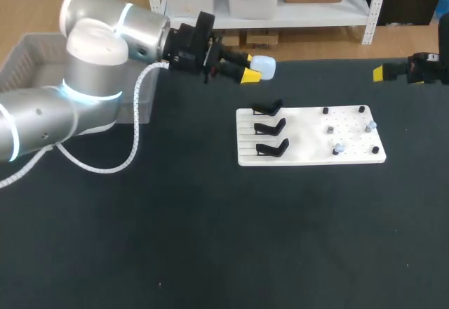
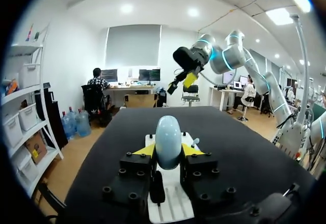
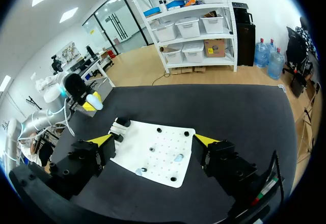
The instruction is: Pick up each earbud case from the left stands, insert the matching earbuds, close the lid, and place the case in the box.
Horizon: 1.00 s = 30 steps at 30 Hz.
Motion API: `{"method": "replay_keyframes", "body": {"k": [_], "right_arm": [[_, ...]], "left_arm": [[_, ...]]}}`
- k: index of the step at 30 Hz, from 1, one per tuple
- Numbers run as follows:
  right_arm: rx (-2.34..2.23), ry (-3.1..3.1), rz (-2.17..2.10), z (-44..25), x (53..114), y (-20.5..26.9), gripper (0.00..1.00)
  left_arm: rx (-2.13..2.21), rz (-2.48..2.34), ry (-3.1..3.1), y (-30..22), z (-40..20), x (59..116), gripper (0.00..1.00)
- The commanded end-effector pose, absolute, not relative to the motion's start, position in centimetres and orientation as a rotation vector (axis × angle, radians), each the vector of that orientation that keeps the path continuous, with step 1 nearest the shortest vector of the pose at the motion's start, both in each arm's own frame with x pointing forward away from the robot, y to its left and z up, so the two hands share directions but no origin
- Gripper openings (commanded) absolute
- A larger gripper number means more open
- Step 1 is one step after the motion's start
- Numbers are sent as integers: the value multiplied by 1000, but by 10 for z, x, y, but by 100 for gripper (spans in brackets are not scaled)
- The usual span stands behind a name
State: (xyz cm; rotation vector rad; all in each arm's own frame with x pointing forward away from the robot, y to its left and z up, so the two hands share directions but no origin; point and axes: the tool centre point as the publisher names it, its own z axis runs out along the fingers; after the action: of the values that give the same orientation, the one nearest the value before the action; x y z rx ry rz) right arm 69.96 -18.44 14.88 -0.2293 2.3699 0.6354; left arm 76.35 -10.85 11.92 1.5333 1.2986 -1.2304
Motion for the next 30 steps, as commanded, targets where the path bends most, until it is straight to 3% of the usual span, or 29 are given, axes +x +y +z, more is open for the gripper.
{"method": "replay_keyframes", "body": {"k": [1,30], "right_arm": [[-229,2371,634,149,699,-185,100],[-229,2371,634,149,699,-185,100]], "left_arm": [[1410,-1082,1351,-100,133,729,0],[1269,-1145,1296,-111,147,709,0]]}}
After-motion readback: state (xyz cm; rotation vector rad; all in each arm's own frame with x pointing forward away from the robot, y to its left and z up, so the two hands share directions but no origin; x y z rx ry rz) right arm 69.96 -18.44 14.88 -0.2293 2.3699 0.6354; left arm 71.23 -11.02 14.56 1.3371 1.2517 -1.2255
